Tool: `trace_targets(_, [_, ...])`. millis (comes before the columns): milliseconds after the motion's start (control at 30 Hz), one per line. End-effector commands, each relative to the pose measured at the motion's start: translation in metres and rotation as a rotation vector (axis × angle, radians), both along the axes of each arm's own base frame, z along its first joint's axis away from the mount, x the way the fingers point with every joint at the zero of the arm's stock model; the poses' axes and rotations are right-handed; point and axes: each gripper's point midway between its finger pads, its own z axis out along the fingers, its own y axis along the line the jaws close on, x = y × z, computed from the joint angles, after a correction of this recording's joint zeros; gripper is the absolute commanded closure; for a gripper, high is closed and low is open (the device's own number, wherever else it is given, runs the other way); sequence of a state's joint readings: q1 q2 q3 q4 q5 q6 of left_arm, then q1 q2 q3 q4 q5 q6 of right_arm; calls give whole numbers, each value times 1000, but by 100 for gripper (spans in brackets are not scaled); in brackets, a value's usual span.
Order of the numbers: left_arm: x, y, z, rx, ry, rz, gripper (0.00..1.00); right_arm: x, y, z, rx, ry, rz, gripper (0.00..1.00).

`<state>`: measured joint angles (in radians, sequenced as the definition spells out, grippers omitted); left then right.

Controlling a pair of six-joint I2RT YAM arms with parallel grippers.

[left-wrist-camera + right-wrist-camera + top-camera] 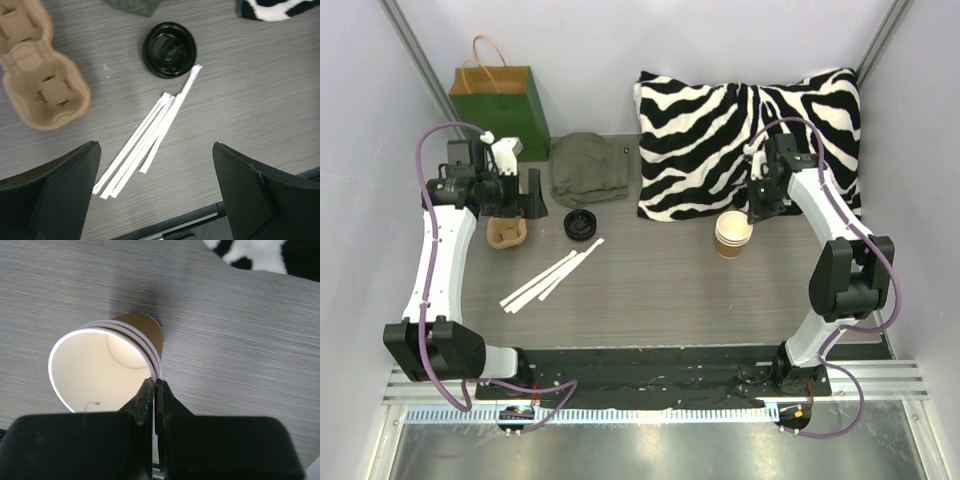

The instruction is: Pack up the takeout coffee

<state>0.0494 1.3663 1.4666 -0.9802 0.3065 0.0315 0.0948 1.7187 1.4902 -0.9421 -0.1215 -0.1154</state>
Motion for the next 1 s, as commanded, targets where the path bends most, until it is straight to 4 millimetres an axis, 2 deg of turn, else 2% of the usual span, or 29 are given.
trace_targets(0, [15, -51, 24, -135, -91, -136, 0, 4, -7, 40, 41, -96, 12, 99])
trace_targets(33, [15, -74, 23, -164, -72, -170, 0, 4, -9, 40, 49, -93, 7, 99])
trace_targets(100, [25, -99, 34, -184, -102, -206, 0, 6, -13, 44, 78, -100, -3, 99])
trace_targets(133, [23, -129, 31, -209, -71, -251, 0, 6, -12, 45, 88, -103, 1, 99])
trace_targets(167, [25, -145, 30, -222, -63, -267, 0, 6, -11, 46, 97, -103, 2, 99])
trace_targets(200, [31, -161, 44, -246, -98, -282, 0, 5, -7, 46, 115, -101, 9, 99])
trace_targets(233, [23, -191, 46, -302, -64, -306, 0, 4, -16, 44, 124, -93, -16, 99])
trace_targets(267, [27, -208, 37, -329, -27, -312, 0, 2, -14, 43, 138, -89, -16, 99])
trace_targets(300, [31, -226, 43, -377, -45, -320, 0, 1, -9, 43, 167, -86, -8, 99])
trace_targets(333, [23, -251, 40, -408, -25, -359, 0, -2, -5, 40, 186, -73, -6, 99])
trace_targets(367, [25, -268, 29, -438, 25, -341, 0, -3, -2, 40, 202, -69, -5, 99])
trace_targets(400, [27, -284, 32, -459, 16, -358, 0, -3, 0, 41, 219, -73, -11, 99])
trace_targets(433, [17, -305, 29, -468, 36, -392, 0, -5, 4, 40, 240, -69, -9, 99])
trace_targets(467, [18, -319, 15, -475, 81, -380, 1, -4, 5, 42, 247, -78, -9, 99])
trace_targets(533, [11, -345, 12, -487, 86, -408, 10, -6, 10, 44, 275, -79, -10, 99])
trace_targets(600, [12, -363, -4, -499, 132, -399, 23, -6, 12, 44, 289, -78, -10, 99])
trace_targets(667, [10, -378, -7, -516, 158, -407, 35, -6, 15, 45, 308, -76, -8, 99])
trace_targets(700, [10, -385, -19, -530, 205, -392, 41, -7, 16, 46, 312, -76, -8, 99])
trace_targets(767, [11, -394, -19, -569, 243, -395, 56, -5, 16, 47, 317, -80, -11, 99])
trace_targets(867, [8, -403, -25, -615, 284, -385, 64, -6, 17, 45, 320, -74, -12, 99])
trace_targets(967, [0, -409, -23, -651, 293, -406, 64, -7, 17, 43, 322, -74, -12, 99])
